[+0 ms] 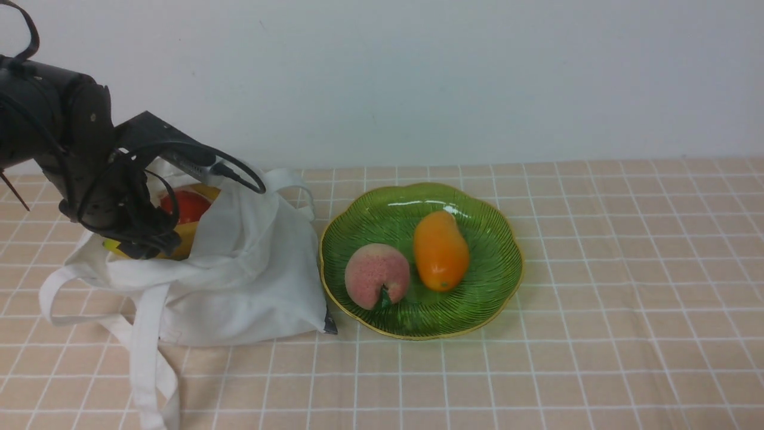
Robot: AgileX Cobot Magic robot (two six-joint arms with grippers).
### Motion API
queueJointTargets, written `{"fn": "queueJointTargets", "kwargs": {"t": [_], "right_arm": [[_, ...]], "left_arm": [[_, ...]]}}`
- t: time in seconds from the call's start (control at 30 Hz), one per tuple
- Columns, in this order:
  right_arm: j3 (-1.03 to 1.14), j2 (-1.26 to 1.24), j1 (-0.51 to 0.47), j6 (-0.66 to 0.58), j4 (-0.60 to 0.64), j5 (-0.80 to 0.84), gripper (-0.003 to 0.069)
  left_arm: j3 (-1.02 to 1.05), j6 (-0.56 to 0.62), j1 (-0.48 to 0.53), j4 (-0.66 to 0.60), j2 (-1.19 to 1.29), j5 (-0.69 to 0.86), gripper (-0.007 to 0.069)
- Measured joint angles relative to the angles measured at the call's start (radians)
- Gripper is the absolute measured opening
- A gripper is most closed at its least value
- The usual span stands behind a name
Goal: Take the fruit out of the bag on the brown coffee tablecloth and place them on the plate.
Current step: 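Reach into the white bag and grasp the banana with the left gripper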
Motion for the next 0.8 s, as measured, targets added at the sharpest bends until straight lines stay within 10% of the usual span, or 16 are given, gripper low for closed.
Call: {"fn": "queueJointTargets", "kwargs": {"t": [0.17, 0.4, 0.8], "right_arm": [[0.0, 0.0, 0.0, 0.0, 0.0, 0.0, -0.0014], [0.0, 0.0, 0.0, 0.0, 0.0, 0.0, -0.0014], [0.0, 0.0, 0.0, 0.0, 0.0, 0.0, -0.0014]], "left_arm": [[-0.002, 0.001, 0.0, 0.0, 0.012, -0.004, 0.0426], [-0.009, -0.03, -0.036, 0.023, 0.015, 0.027, 0.0036], [0.001, -0.077, -0.09, 0.001, -0.037, 0.032, -0.0008]]}}
